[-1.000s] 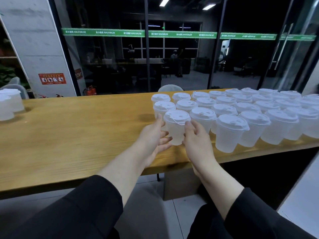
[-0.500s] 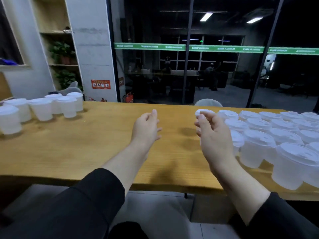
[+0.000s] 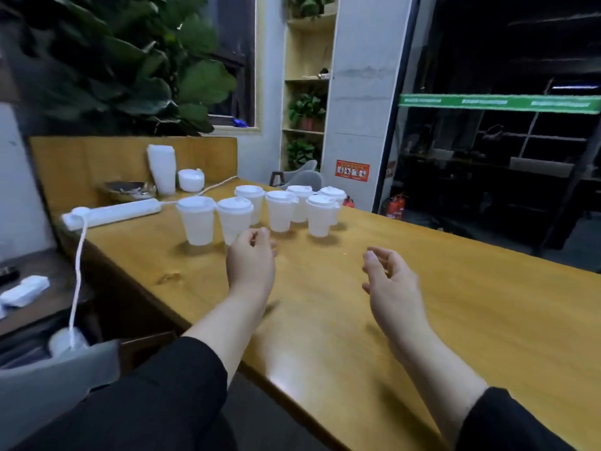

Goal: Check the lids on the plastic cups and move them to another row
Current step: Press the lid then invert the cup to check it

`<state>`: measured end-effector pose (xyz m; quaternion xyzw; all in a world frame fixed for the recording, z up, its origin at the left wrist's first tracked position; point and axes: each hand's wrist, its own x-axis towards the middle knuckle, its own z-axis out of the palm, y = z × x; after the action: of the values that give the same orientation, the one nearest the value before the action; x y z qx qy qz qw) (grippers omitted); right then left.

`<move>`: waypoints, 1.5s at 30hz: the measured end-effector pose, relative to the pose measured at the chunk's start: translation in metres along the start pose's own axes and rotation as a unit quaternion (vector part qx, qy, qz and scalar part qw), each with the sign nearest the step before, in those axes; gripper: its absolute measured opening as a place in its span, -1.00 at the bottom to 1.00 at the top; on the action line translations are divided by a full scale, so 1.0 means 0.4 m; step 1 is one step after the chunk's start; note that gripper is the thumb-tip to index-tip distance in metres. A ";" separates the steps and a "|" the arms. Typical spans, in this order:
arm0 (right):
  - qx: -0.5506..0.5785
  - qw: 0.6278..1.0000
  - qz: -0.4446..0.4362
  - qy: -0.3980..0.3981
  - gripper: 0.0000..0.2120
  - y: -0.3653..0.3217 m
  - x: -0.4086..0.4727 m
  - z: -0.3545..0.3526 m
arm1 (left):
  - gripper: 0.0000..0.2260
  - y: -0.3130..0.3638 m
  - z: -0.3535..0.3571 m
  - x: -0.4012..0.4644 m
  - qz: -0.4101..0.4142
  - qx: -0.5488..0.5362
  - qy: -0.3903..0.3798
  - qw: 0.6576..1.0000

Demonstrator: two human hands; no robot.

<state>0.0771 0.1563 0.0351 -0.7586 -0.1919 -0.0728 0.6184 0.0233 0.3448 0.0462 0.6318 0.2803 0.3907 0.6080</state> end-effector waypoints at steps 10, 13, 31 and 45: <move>0.033 0.991 -0.047 -0.125 -0.66 0.097 0.262 0.465 | -0.78 -0.178 -0.051 0.345 0.046 0.139 0.100 0.984; 0.047 0.986 -0.055 -0.150 -0.56 0.091 0.331 0.582 | -0.58 -0.207 -0.034 0.390 0.037 0.147 0.078 0.985; 0.147 0.978 0.025 -0.142 -0.68 0.124 0.344 0.549 | -0.39 -0.193 0.000 0.354 0.028 -0.028 -0.045 0.998; 0.056 0.982 0.080 0.164 -0.57 0.102 0.029 -0.258 | -0.49 0.000 0.453 -0.219 -0.074 -0.076 -0.356 0.928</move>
<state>0.1163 0.0521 0.0252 -0.7131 -0.0299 -0.1355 0.6872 0.1276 0.1727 0.0408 0.6588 0.0607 0.1137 0.7412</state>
